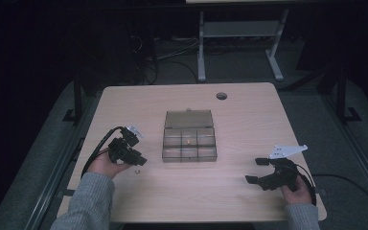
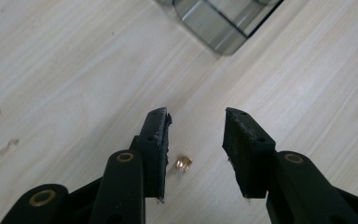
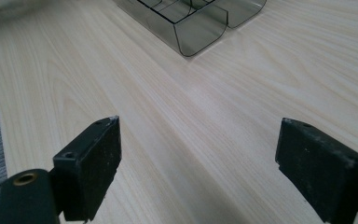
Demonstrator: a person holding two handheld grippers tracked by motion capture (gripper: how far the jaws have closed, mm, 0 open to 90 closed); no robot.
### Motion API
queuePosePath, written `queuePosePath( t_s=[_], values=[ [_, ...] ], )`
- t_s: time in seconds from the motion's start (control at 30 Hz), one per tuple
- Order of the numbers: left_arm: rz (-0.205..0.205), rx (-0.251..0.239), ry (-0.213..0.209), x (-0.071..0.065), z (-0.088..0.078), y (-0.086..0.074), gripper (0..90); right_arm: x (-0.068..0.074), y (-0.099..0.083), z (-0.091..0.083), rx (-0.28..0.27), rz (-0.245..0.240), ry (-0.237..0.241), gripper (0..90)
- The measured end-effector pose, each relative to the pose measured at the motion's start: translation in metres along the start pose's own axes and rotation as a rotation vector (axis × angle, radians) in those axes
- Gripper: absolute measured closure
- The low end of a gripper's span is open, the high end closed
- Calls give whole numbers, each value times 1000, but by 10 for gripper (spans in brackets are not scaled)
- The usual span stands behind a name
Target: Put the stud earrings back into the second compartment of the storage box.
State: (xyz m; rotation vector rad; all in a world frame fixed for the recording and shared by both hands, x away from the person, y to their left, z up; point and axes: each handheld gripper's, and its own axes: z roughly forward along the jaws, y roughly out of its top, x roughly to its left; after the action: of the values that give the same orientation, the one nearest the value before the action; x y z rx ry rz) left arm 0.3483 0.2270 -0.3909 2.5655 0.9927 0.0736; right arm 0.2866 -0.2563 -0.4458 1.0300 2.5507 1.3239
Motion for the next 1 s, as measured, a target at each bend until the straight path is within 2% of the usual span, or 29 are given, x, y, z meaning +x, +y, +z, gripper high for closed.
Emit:
queuePosePath(
  t_s=[0.27,0.47,1.0],
  values=[
    [-27,18,0,6,2,-17,610,0,0,0,3,-3,0,140],
    [-48,34,-9,10,9,-25,625,0,0,0,2,-1,0,140],
    [-55,94,-53,13,28,-32,703,0,-1,0,0,1,-1,140]
  ],
)
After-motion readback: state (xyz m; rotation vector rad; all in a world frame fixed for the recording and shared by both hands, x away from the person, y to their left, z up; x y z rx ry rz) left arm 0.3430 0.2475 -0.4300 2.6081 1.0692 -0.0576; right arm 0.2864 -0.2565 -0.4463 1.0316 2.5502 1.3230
